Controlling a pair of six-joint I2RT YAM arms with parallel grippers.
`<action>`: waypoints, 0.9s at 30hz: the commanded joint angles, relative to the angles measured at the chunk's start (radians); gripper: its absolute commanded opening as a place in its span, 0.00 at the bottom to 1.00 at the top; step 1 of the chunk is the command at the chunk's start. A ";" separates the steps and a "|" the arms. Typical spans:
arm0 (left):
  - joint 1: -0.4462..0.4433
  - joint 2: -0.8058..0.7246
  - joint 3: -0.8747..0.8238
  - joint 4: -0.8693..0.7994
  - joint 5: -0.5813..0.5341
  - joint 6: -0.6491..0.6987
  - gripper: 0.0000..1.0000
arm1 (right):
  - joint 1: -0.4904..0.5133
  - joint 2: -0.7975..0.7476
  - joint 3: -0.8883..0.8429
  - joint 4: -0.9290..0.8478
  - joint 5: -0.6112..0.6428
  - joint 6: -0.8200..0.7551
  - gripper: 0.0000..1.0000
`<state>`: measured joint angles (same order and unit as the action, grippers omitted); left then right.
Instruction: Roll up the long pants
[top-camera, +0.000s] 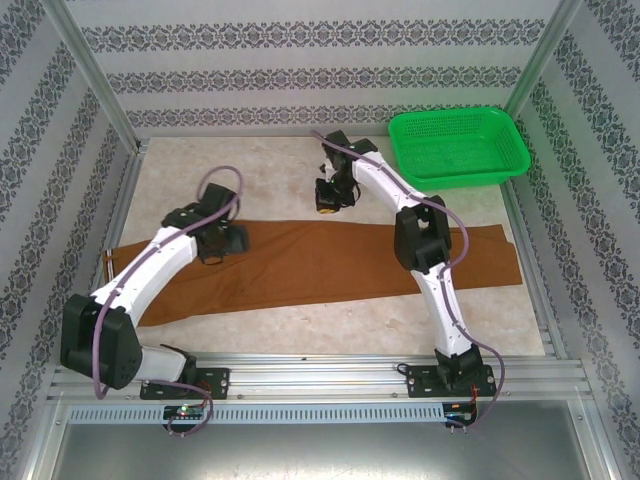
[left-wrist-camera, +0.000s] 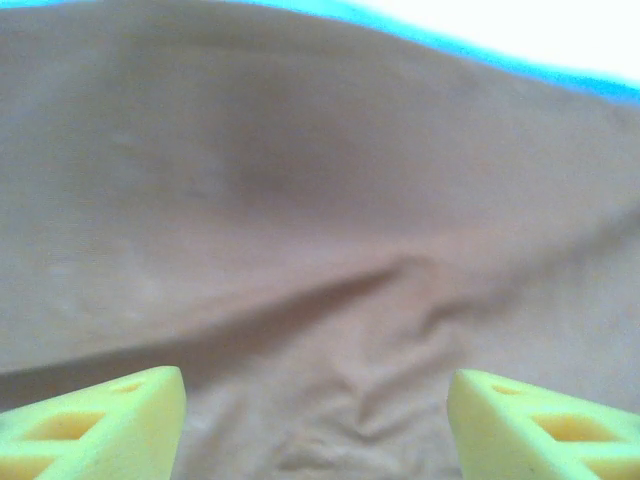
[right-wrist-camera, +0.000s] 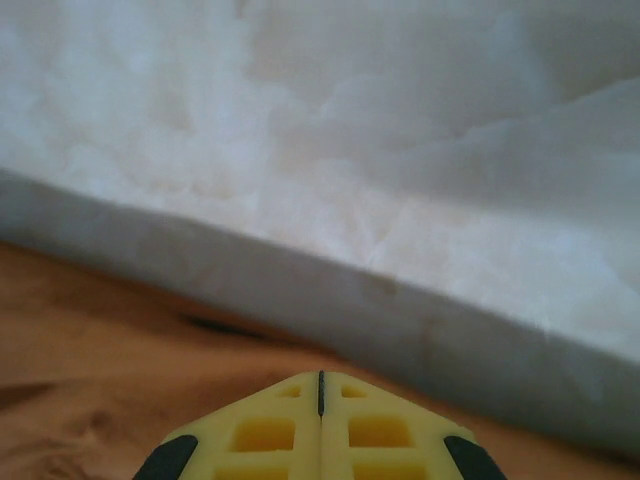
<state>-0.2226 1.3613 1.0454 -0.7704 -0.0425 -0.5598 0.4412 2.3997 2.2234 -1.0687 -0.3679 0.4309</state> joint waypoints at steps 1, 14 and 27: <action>0.157 0.022 -0.083 0.001 0.044 -0.097 0.67 | -0.001 -0.105 -0.079 0.023 0.032 -0.038 0.03; 0.478 0.036 -0.114 0.022 -0.046 -0.097 0.65 | 0.093 -0.289 -0.478 0.005 -0.045 -0.107 0.00; 0.526 0.350 0.040 0.083 -0.040 -0.079 0.61 | 0.102 -0.214 -0.635 0.072 -0.017 -0.077 0.00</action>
<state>0.2855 1.6608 1.0187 -0.7105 -0.0845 -0.6582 0.5484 2.1578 1.6173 -0.9966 -0.4065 0.3599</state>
